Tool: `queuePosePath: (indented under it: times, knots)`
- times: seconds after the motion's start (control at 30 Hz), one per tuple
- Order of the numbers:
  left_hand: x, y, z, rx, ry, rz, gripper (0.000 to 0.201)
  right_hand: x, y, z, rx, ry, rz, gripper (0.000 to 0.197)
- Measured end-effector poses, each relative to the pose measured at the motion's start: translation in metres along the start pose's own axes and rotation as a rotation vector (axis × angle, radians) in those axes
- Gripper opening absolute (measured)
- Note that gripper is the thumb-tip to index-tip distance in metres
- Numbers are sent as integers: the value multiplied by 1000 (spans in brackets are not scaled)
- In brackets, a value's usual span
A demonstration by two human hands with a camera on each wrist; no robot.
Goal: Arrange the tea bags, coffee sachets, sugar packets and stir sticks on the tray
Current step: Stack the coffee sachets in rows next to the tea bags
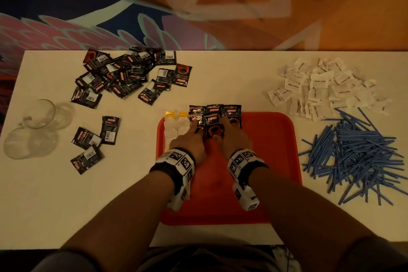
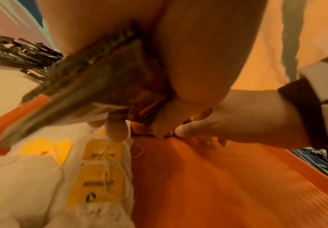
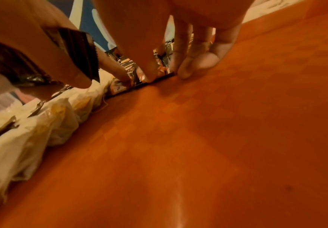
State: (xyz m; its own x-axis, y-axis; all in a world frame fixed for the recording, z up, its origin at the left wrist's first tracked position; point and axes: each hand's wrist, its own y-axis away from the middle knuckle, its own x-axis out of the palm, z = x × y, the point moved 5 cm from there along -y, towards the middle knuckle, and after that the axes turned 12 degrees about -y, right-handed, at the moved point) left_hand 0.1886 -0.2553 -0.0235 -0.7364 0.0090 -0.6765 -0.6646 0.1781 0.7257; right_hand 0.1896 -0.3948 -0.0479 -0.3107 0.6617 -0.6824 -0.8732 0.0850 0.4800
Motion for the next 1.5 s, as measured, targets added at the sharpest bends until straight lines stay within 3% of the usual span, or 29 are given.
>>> queuePosePath:
  times: [0.23, 0.7, 0.87, 1.13, 1.3, 1.37, 1.5]
  knots:
    - [-1, 2, 3, 24, -12, -26, 63, -3, -2, 9, -83, 179, 33, 60]
    - [-2, 4, 5, 29, -53, -24, 67, 0, -5, 8, -42, 185, 57, 65]
    - [-3, 5, -1, 85, -108, -92, 68, -1, -6, 8, -35, 173, 51, 64]
    - [0, -4, -7, 82, -187, -35, 69, -3, -7, 10, -34, 169, 68, 63]
    - [1, -6, -7, 73, -191, -35, 73, -23, -14, 24, -81, 121, -25, 55]
    - [3, -6, -8, 73, -187, -22, 74, -34, -25, 29, -76, 112, -57, 60]
    - [3, -6, -7, 64, -182, -14, 72, -36, -44, 34, 19, 188, 51, 77]
